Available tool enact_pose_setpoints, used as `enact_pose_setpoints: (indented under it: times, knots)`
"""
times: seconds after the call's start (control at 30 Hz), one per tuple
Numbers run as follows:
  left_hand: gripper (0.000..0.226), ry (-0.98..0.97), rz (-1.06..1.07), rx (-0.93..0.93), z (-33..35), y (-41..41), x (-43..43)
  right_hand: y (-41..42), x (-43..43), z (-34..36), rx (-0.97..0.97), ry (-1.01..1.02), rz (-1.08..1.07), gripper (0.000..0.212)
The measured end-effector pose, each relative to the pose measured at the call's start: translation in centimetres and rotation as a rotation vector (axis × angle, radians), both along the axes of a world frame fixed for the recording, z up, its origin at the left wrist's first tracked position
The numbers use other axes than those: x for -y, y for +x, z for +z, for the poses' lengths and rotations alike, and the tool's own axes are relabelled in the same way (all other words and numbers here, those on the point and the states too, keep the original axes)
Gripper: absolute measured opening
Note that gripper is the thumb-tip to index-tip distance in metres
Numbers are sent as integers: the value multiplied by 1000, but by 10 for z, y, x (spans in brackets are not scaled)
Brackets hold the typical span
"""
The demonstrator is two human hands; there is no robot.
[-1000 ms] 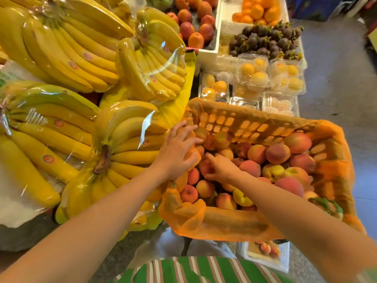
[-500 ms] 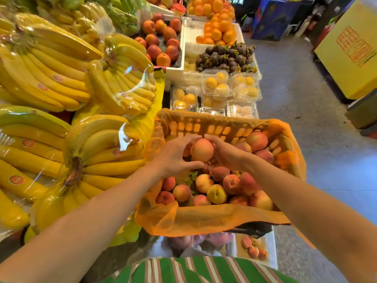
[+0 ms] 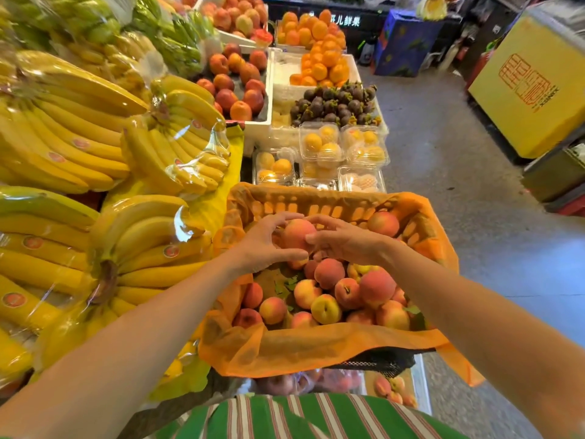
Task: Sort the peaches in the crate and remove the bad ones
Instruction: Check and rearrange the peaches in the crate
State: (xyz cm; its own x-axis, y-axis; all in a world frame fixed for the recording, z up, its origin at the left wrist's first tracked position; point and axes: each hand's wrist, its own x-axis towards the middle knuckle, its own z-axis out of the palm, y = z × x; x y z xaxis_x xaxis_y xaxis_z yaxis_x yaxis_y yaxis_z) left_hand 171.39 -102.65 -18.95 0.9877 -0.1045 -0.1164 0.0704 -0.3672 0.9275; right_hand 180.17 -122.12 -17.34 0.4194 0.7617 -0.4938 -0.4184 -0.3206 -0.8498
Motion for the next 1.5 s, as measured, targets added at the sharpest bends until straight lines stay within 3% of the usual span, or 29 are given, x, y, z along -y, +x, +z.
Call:
enact_pose_setpoints:
  times: [0.27, 0.47, 0.63, 0.77, 0.9, 1.07, 1.23, 1.37, 1.43, 1.5]
  knots:
    - [66, 169, 91, 143, 1, 9, -15, 15, -5, -3, 72, -36, -9, 29]
    - [72, 260, 297, 186, -5, 0, -46, 30, -23, -50, 499, -518, 72, 48]
    - [71, 402, 295, 231, -7, -14, -53, 26, -50, -89, 654, -753, 79, 50]
    - [73, 346, 346, 200, -10, -22, -59, 22, -68, -108, 745, -776, -34, 66]
    - [73, 329, 319, 181, -9, -21, -64, 20, -79, -115, 772, -824, -157, 68]
    - [74, 290, 327, 169, -13, -17, -63, 17, -67, -102, 658, -641, -208, 62]
    - [69, 163, 286, 174, -11, -7, -58, 20, -33, -76, 47, -231, -173, 77]
    - [67, -52, 240, 140, 0, -2, -45, 15, -14, -47, -240, 62, -172, 49]
    - [65, -173, 226, 59, 5, -3, -36, 8, -8, -33, -283, 139, -170, 55]
    - [64, -337, 210, -48, 5, -4, -26, 0, -5, -24, -259, 172, -153, 77]
